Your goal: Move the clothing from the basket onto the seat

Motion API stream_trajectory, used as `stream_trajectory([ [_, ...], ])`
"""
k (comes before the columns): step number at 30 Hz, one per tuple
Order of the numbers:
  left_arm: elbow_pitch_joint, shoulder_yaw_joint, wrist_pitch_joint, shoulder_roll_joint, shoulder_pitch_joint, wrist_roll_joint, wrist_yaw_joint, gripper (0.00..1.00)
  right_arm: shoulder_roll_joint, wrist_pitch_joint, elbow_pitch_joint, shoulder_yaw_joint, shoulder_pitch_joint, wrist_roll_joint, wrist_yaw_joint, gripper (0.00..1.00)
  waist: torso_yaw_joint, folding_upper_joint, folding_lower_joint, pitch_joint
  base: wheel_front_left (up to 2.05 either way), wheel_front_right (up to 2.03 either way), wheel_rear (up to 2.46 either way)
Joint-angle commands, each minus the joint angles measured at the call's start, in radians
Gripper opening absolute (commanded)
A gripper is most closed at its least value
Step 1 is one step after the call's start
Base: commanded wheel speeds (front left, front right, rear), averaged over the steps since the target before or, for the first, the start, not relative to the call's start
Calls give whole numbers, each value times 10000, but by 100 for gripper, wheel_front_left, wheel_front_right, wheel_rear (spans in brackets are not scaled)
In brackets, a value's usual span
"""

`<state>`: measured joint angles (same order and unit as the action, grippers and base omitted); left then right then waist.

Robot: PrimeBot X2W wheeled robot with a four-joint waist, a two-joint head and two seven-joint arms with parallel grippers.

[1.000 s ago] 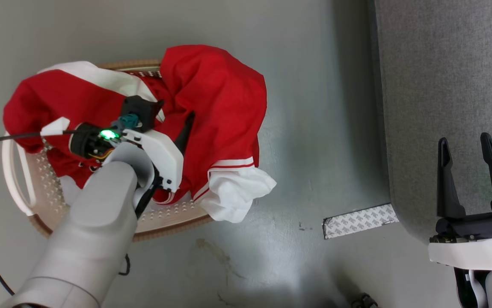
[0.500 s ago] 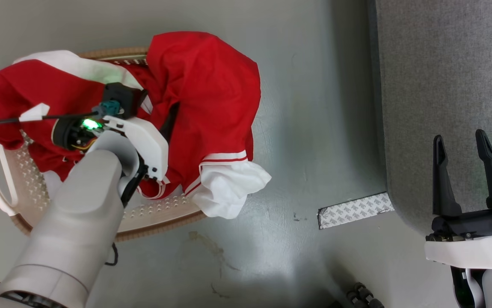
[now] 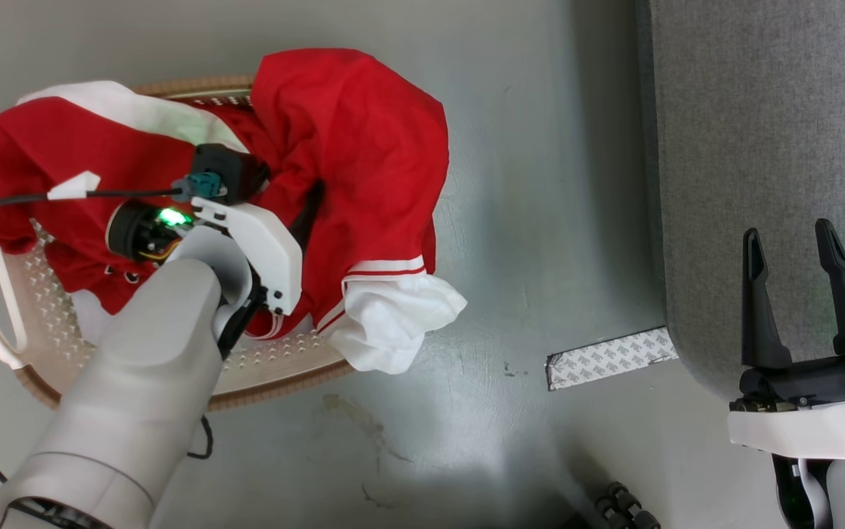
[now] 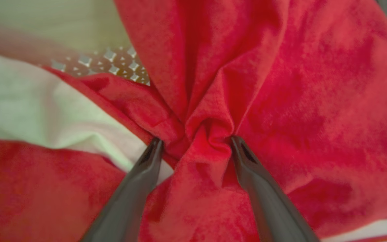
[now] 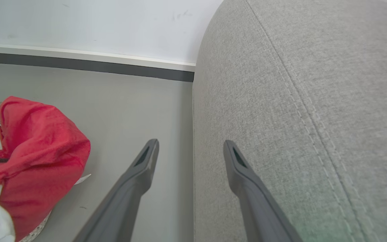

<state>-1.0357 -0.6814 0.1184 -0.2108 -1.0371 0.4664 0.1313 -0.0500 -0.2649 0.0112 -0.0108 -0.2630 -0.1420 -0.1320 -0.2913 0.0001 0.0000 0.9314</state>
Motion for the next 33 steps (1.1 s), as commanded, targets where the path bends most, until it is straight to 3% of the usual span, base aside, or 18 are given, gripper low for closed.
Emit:
stream_trajectory([
  [1, 31, -65, -52, -155, 62, 176, -22, 100, -10, 7, 28, 4, -114, -70, 24, 100, -20, -1, 0, 16, 0, 0, 0],
  [6, 201, -486, -189, -261, 106, 455, -22, 100, -10, 7, 54, 24, -149, -156, 25, 100, -76, -1, 0, 63, 0, 0, 0],
  [7, 240, -578, -189, -279, 138, 532, -22, 96, -10, 7, 64, 24, -145, -167, 25, 100, -81, -1, 0, 60, 0, 0, 0],
  [8, 270, -648, -213, -297, 159, 580, -22, 56, -10, 7, 72, 13, -141, -179, 25, 100, -80, -1, 0, 55, 0, 0, 0],
  [9, 293, -728, -222, -321, 173, 665, -22, 33, -8, 7, 86, 2, -144, -168, 25, 100, -73, -1, 0, 42, 0, 0, 0],
  [10, 321, -807, -216, -341, 181, 741, -23, 0, -10, 7, 103, -12, -157, -173, 25, 100, -62, -1, 0, 23, 0, 0, 0],
  [20, 1104, -1464, -51, -440, 536, 1721, -22, 0, -10, 7, 307, -268, -177, -121, 25, 100, 416, -1, 0, -786, 0, 0, 0],
  [33, 3053, -1433, 449, -838, 2014, 3425, -21, 0, -14, 7, 781, -854, 532, 218, 25, 100, 1264, -1, 0, -3041, 0, 0, 0],
])
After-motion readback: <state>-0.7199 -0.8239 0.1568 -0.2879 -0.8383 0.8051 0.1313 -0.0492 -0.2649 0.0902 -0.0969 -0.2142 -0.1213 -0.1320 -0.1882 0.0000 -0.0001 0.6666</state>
